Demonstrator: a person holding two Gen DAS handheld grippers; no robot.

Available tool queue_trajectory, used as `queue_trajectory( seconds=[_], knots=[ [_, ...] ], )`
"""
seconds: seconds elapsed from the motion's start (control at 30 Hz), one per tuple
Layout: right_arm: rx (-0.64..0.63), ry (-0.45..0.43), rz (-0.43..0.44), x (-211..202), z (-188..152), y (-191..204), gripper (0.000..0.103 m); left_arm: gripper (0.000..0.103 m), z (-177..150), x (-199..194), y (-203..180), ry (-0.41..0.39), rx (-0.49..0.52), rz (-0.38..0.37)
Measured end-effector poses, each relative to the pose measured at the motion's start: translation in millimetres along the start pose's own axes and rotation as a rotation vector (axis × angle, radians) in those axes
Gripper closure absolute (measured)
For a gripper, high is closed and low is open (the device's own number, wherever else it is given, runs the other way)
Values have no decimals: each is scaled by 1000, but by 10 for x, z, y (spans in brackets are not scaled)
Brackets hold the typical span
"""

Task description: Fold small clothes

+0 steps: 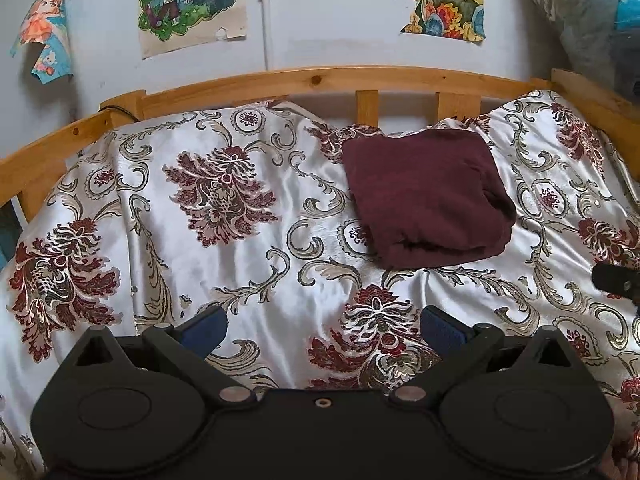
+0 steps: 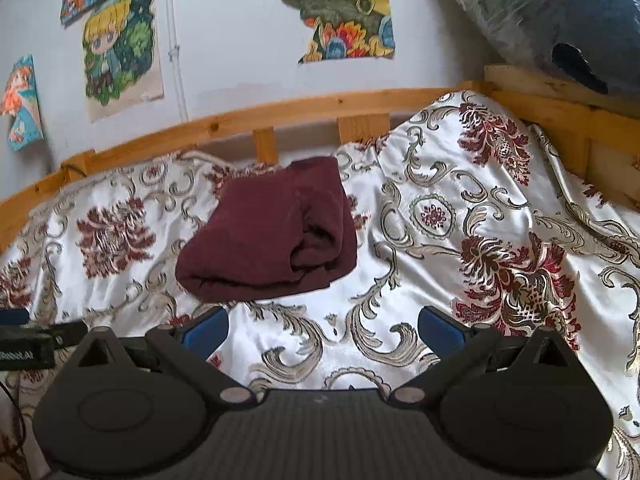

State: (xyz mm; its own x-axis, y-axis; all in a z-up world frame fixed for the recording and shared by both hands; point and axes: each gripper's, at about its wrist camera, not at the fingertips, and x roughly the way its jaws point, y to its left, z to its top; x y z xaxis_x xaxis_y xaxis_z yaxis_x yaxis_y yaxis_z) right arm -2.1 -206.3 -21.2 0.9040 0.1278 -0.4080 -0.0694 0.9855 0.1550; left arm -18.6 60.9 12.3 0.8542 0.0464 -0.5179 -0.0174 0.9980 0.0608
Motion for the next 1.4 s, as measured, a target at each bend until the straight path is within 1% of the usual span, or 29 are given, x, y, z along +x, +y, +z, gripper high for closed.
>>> queue_trajectory(
  seconds=[0.13, 0.47, 1.4],
  knots=[
    [-11, 23, -21, 38, -7, 16, 0, 1, -5, 23, -15, 13, 4, 0],
    [-22, 43, -17, 75, -13, 1, 0, 1, -24, 50, -43, 28, 22, 9],
    [-28, 55, -18, 87, -38, 11, 0, 1, -26, 47, -53, 28, 27, 1]
  ],
)
